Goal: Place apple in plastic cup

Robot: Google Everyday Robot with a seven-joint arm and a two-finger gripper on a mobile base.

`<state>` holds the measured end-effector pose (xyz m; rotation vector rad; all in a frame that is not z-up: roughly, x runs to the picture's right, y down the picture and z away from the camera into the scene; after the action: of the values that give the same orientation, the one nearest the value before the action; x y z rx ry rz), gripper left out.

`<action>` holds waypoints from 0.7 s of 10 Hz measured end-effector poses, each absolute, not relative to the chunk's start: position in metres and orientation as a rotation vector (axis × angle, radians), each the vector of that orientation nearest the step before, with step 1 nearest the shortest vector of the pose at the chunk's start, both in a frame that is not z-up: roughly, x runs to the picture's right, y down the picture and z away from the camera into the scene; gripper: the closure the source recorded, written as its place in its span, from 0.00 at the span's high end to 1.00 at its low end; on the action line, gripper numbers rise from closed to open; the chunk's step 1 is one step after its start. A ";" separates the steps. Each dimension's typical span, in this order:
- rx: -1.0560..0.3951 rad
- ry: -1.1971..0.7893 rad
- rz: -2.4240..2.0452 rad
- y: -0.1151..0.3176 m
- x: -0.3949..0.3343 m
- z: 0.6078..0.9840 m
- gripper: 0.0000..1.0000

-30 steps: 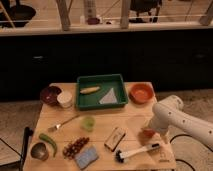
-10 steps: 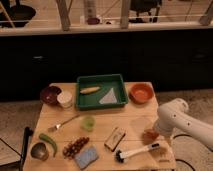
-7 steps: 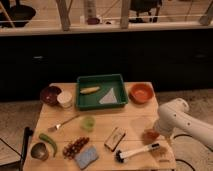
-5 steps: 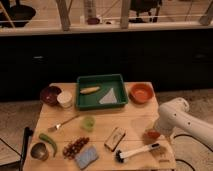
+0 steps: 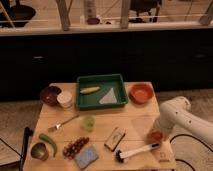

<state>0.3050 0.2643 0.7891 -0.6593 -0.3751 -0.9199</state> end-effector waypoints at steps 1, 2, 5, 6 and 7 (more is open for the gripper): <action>-0.654 -0.383 -0.925 0.264 0.305 0.790 0.24; -0.649 -0.391 -0.932 0.263 0.304 0.790 0.12; -0.637 -0.410 -0.953 0.260 0.300 0.788 0.00; -0.634 -0.414 -0.960 0.258 0.298 0.787 0.00; -0.628 -0.423 -0.971 0.255 0.294 0.785 0.00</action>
<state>0.2936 0.2555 0.7846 -0.6281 -0.4225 -0.9711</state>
